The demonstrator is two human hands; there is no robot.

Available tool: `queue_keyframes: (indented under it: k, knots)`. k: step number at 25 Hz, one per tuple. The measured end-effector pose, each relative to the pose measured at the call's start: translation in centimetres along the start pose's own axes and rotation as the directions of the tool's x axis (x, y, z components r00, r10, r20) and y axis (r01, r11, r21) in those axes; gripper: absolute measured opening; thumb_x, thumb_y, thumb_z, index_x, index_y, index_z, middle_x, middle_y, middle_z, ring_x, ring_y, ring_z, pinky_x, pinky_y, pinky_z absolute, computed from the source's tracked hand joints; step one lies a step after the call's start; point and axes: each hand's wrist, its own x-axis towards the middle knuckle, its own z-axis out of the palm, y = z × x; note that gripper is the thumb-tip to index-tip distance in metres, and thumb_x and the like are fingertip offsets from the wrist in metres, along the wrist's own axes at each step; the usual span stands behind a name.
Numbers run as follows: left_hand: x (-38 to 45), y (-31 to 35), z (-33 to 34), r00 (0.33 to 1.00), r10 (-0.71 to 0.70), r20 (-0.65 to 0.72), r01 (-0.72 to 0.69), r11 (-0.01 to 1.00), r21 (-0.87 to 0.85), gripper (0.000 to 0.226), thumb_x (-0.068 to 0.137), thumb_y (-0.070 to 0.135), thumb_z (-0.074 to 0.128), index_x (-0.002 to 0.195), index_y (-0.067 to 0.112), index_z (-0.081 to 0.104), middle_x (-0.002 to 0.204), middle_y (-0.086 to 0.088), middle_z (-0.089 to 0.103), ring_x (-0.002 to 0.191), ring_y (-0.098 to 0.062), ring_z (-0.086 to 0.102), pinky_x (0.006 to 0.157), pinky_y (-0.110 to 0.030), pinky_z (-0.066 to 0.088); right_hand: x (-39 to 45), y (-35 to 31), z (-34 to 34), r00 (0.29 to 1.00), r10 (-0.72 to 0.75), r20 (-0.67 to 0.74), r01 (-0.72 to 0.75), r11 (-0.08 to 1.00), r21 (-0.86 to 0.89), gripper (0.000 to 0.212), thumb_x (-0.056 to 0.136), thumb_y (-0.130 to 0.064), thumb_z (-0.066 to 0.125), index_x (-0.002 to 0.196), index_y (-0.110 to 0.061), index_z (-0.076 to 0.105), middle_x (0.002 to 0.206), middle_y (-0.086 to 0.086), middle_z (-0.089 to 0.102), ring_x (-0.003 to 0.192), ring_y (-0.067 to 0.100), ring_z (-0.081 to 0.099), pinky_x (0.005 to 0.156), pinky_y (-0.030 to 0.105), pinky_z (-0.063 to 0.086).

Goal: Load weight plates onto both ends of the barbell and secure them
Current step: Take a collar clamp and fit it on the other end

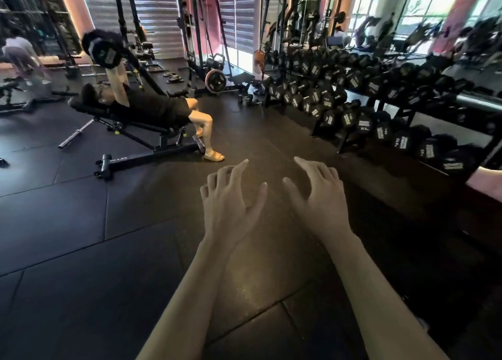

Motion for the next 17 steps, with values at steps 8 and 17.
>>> queue_keyframes:
  k: [8,17]
  knots:
    - [14.1,-2.2,14.8,0.991,0.102,0.088,-0.092,0.99,-0.106,0.062,0.09,0.071,0.037,0.14,0.035,0.041,0.134,0.008,0.052,0.122,-0.009,0.039,0.096,-0.033,0.027,11.9,9.5,7.4,0.986,0.152,-0.062,-0.154,0.988,-0.032,0.052,0.096,-0.051,0.05,0.14,-0.025,0.047,0.137,-0.005,0.053,0.125,0.014,0.045,0.103,0.035,0.036]
    - [32.9,1.2,29.7,0.964,0.204,0.17,-0.177,0.971,-0.163,0.065,0.088,0.07,0.038,0.143,0.036,0.04,0.137,0.008,0.048,0.126,-0.013,0.038,0.106,-0.041,0.031,30.5,23.0,12.6,0.954,0.236,-0.182,-0.24,0.971,0.0,0.049,0.095,-0.049,0.053,0.138,-0.026,0.049,0.132,-0.007,0.055,0.118,0.01,0.046,0.097,0.033,0.039]
